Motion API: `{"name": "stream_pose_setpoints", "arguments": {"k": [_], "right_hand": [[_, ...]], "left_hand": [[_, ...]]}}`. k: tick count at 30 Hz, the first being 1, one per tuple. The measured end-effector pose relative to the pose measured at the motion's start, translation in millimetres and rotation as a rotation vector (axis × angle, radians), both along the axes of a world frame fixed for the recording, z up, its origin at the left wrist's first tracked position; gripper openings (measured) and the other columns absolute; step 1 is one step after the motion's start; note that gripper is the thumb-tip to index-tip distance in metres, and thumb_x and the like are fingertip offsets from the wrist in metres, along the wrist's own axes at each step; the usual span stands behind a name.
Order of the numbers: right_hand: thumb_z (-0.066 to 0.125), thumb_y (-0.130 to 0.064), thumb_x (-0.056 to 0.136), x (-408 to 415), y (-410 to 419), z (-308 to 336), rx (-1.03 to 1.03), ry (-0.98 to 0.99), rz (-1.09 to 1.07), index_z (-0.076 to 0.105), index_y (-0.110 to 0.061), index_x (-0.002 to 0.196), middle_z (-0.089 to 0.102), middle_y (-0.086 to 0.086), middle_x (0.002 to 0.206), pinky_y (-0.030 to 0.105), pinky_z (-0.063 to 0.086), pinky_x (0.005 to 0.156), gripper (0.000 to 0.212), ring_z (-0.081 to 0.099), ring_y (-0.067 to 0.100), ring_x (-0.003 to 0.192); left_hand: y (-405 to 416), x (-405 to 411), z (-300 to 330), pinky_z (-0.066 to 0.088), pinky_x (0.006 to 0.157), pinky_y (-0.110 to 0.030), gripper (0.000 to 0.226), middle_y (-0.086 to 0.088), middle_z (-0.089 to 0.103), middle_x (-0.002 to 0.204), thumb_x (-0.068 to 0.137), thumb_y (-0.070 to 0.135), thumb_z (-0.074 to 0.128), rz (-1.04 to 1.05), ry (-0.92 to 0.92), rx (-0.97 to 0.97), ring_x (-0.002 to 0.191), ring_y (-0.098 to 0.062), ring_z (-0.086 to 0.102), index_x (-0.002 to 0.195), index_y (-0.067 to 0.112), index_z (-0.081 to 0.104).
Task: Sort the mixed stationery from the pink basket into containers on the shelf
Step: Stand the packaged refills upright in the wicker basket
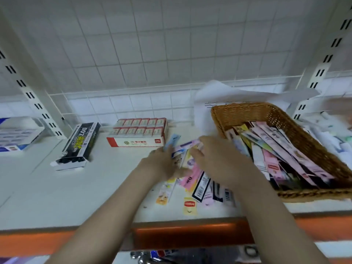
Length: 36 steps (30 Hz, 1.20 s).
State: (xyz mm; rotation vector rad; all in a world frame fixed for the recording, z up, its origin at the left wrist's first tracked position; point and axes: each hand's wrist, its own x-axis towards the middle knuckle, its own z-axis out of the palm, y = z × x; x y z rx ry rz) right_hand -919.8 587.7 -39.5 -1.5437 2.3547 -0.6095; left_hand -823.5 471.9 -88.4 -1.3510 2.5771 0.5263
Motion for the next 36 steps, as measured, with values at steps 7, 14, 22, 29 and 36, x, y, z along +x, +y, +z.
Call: {"name": "stream_pose_setpoints", "arguments": {"k": [7, 14, 22, 29, 36], "right_hand": [[0.048, -0.041, 0.094, 20, -20, -42, 0.267, -0.054, -0.267, 0.025, 0.001, 0.142, 0.052, 0.020, 0.127, 0.031, 0.043, 0.080, 0.068, 0.054, 0.032, 0.111], [0.071, -0.026, 0.078, 15, -28, -43, 0.334, -0.031, -0.375, 0.001, -0.003, 0.147, 0.047, 0.022, 0.130, 0.039, 0.047, 0.092, 0.101, 0.048, 0.037, 0.117], [0.063, -0.013, 0.082, 9, -26, -48, 0.249, -0.058, -0.427, 0.028, 0.007, 0.128, 0.059, 0.019, 0.117, 0.031, 0.049, 0.077, 0.061, 0.062, 0.030, 0.103], [0.058, -0.010, 0.084, 7, -33, -49, 0.279, 0.000, -0.355, 0.044, 0.002, 0.120, 0.057, 0.014, 0.114, 0.029, 0.044, 0.069, 0.041, 0.058, 0.029, 0.104], [0.051, -0.017, 0.092, 7, -27, -46, 0.126, 0.004, -0.398, 0.044, 0.001, 0.117, 0.059, 0.016, 0.115, 0.027, 0.038, 0.070, 0.032, 0.059, 0.031, 0.103]], "left_hand": [[-23, 33, -3, 0.048, 0.088, -0.035, 0.057, -0.005, 0.054, 0.117, 0.078, 0.030, 0.064, -0.017, 0.199, -0.013, 0.109, -0.025, 0.053, 0.129, 0.013, 0.045], [-16, 41, 6, 0.044, 0.066, -0.025, 0.033, -0.004, 0.054, 0.096, 0.084, 0.022, 0.061, 0.010, 0.129, 0.060, 0.085, -0.019, 0.055, 0.112, 0.008, 0.052], [-2, 10, 2, 0.042, 0.093, -0.036, 0.062, -0.014, 0.046, 0.130, 0.086, 0.046, 0.060, 0.001, -0.002, -0.078, 0.120, -0.029, 0.042, 0.127, 0.003, 0.041], [1, 22, 4, 0.045, 0.080, -0.029, 0.037, -0.010, 0.056, 0.106, 0.090, 0.004, 0.049, 0.037, 0.103, -0.040, 0.108, -0.028, 0.055, 0.128, 0.004, 0.046], [-14, 37, 19, 0.047, 0.053, -0.025, 0.009, -0.010, 0.060, 0.087, 0.095, 0.014, 0.046, 0.264, 0.614, 0.331, 0.062, -0.016, 0.055, 0.097, 0.006, 0.044]]}}
